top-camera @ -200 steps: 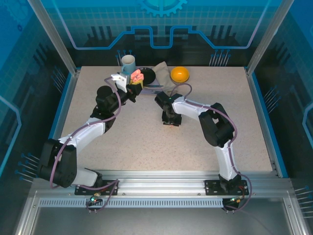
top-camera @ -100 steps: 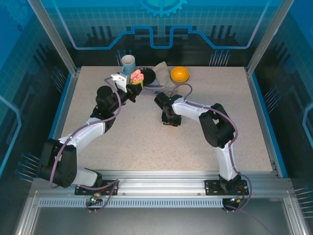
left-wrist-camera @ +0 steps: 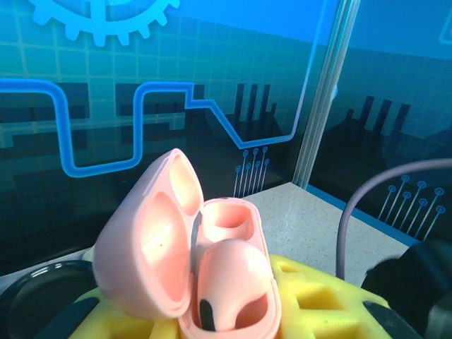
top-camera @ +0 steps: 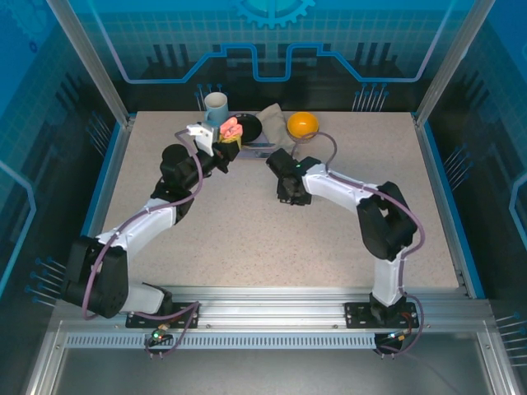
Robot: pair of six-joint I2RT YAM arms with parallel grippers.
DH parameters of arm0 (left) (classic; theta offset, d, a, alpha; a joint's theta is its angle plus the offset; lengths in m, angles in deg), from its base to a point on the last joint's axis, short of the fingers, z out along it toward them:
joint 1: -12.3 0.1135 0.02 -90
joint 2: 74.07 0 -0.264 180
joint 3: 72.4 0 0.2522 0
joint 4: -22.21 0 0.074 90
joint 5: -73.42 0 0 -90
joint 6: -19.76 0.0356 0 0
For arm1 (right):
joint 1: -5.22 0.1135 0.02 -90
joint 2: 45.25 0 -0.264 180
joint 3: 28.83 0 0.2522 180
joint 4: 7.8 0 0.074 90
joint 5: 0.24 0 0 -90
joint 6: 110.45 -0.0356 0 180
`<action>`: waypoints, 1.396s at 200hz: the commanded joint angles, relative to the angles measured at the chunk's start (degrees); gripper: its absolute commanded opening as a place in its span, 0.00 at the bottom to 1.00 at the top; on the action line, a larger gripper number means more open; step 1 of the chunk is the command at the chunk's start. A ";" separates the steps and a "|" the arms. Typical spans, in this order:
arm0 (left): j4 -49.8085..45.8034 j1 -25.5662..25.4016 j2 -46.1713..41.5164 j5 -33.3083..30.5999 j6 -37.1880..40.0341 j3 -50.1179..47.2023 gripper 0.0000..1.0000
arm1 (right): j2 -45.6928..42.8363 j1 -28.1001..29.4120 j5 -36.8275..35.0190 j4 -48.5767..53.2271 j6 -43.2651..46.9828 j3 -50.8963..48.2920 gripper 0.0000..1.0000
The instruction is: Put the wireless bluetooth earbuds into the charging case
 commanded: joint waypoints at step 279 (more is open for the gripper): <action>-15.75 -7.17 9.79 30.31 -0.76 21.27 0.00 | -37.19 -8.53 26.70 -44.99 38.79 -10.03 0.29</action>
